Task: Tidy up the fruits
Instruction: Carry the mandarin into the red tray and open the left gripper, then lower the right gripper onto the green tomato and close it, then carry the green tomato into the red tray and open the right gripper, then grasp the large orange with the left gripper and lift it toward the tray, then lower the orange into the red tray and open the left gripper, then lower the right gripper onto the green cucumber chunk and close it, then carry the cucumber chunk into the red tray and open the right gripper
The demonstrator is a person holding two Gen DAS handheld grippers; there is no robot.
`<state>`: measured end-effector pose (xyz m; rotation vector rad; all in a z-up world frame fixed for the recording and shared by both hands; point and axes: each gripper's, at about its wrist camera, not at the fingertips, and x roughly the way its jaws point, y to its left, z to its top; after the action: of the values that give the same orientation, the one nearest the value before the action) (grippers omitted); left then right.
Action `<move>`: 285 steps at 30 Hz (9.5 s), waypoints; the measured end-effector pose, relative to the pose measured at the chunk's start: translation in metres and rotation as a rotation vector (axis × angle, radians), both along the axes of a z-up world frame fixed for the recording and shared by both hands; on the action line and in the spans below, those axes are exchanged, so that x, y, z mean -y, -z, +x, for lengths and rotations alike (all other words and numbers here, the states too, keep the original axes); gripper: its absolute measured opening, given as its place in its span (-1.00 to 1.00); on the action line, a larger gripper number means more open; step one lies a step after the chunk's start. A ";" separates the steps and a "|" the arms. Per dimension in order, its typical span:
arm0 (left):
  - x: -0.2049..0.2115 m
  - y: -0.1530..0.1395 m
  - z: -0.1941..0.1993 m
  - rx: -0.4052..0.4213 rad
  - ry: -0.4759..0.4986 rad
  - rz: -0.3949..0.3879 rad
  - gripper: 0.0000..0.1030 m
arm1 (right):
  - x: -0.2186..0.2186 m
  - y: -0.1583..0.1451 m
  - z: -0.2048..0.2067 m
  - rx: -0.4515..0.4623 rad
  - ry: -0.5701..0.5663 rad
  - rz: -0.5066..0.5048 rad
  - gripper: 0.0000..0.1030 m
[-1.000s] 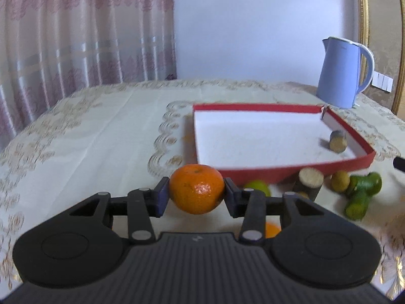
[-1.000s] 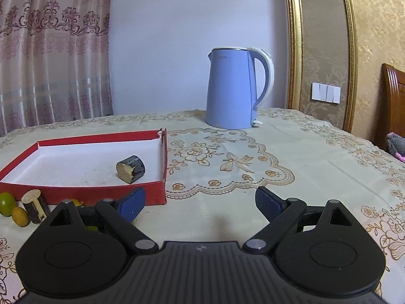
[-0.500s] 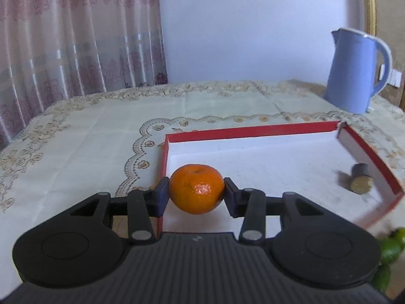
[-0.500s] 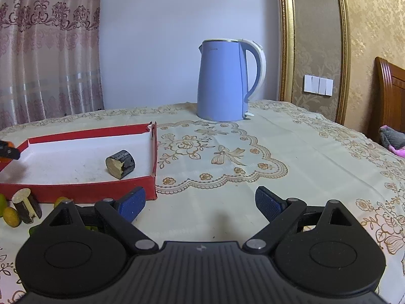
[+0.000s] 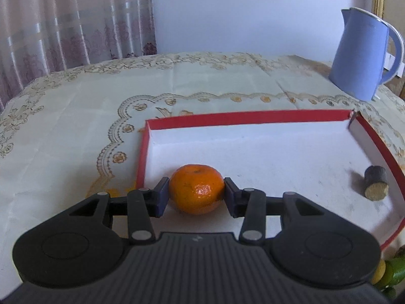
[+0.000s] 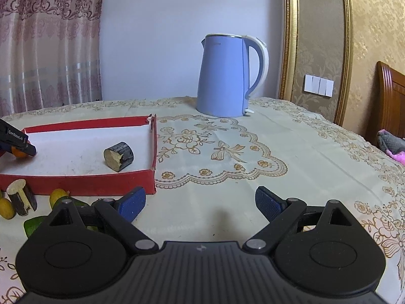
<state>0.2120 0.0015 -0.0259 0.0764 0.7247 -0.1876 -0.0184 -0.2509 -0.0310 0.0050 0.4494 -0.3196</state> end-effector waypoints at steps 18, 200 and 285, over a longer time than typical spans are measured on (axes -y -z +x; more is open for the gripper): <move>-0.037 -0.035 -0.108 0.280 -0.082 0.006 0.61 | -0.001 -0.002 -0.006 0.038 -0.009 -0.007 0.83; 0.032 -0.010 -0.003 0.123 -0.089 0.046 -0.21 | 0.008 0.017 0.032 -0.204 -0.153 0.103 1.00; -0.016 0.028 -0.182 0.131 -0.057 0.037 1.00 | -0.048 -0.035 0.017 0.001 -0.336 0.023 -0.25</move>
<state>0.0302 0.0173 -0.0539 0.1023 0.5992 -0.1139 -0.0010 -0.2027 0.0044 -0.0473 0.4449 0.0160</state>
